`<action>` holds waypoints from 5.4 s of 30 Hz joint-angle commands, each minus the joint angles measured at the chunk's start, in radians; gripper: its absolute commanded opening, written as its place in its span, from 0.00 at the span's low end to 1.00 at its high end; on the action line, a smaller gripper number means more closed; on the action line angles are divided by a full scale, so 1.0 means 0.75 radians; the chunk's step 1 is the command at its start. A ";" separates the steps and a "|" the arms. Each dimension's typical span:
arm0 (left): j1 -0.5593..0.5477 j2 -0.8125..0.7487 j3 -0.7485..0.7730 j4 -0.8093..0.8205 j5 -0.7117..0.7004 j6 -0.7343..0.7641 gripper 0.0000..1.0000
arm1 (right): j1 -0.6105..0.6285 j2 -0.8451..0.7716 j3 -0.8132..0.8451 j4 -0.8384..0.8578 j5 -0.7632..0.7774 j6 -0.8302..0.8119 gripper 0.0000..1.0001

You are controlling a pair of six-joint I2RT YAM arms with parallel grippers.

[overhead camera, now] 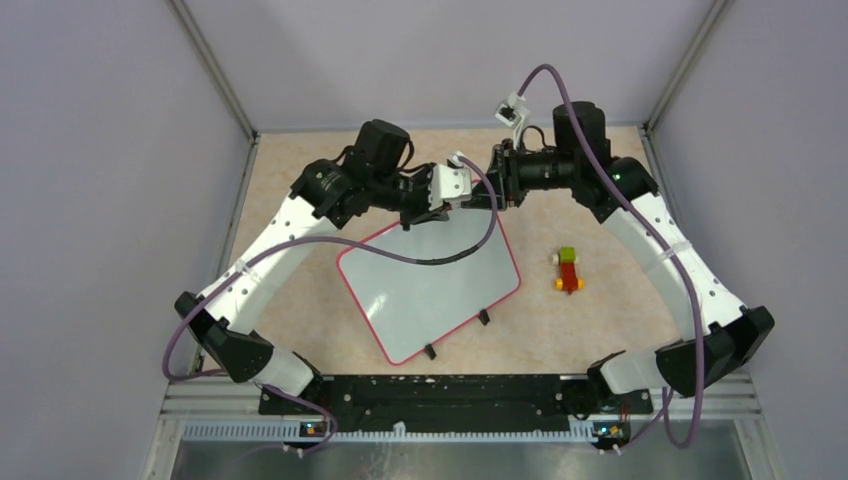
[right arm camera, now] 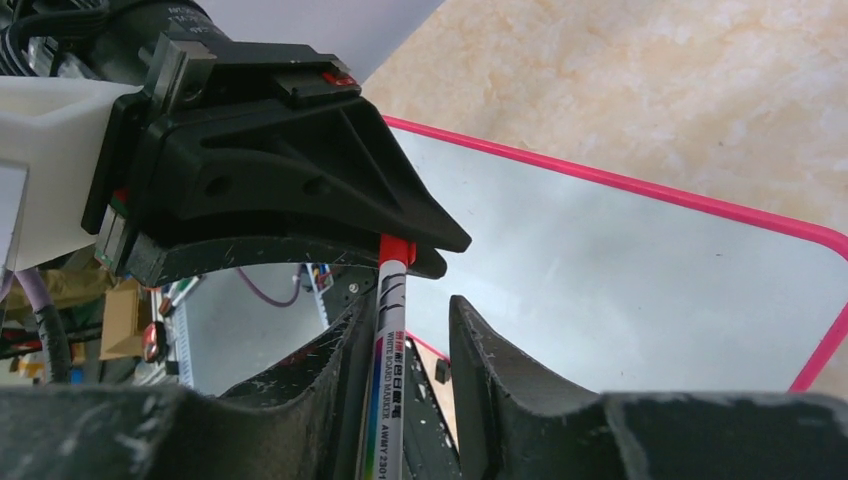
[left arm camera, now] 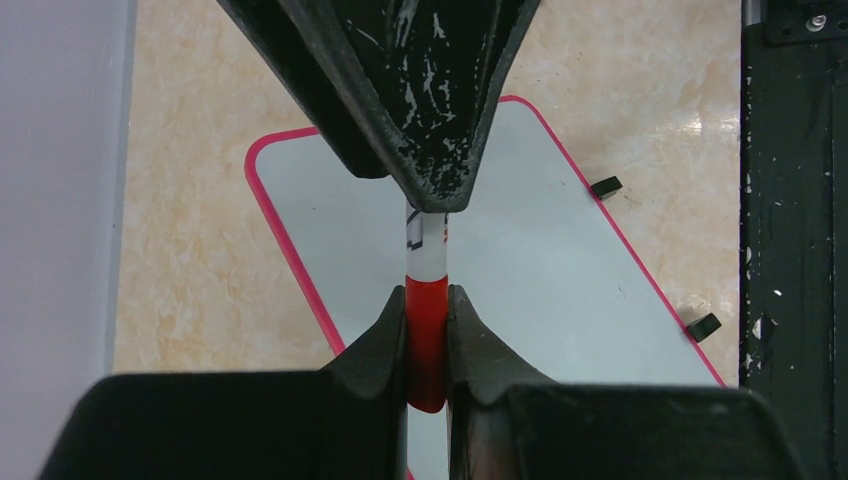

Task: Write a sentence on the whiteboard
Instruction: Open the whiteboard marker at the center of the board, then place the pen cap at the center of the board.

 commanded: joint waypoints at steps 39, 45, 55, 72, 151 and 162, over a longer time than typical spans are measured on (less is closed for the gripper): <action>0.852 -0.118 -0.168 0.171 -0.042 -0.354 0.00 | -0.461 -0.124 0.128 -0.071 -0.181 -0.150 0.00; 1.068 -0.054 -0.383 0.153 -0.098 -0.410 0.00 | -0.461 -0.135 0.026 -0.105 -0.242 -0.248 0.00; 1.087 0.104 -0.698 0.174 -0.377 -0.473 0.00 | -0.452 -0.207 -0.293 0.027 -0.268 -0.248 0.00; 1.087 0.305 -0.849 0.201 -0.306 -0.470 0.03 | -0.308 -0.219 -0.486 0.102 -0.242 -0.268 0.00; 1.206 -0.066 -0.301 0.025 0.626 -0.340 0.82 | -0.060 -0.097 -0.166 -0.181 -0.135 -0.594 0.00; 0.966 0.052 -0.243 -0.064 0.883 -0.358 0.66 | 0.059 -0.076 -0.119 -0.157 -0.073 -0.619 0.00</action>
